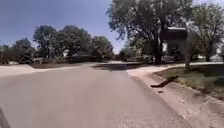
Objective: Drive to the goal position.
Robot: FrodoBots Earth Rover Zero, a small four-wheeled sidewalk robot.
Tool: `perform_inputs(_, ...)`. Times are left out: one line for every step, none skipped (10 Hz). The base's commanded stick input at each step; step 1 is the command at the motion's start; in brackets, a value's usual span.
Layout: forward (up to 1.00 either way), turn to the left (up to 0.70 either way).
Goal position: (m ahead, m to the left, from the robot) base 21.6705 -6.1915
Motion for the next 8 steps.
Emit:
perform_inputs(0.7,0.0)
perform_inputs(0.7,0.0)
perform_inputs(0.7,0.0)
perform_inputs(0.7,0.0)
perform_inputs(0.7,0.0)
perform_inputs(0.7,0.0)
perform_inputs(0.7,0.0)
perform_inputs(0.7,0.0)
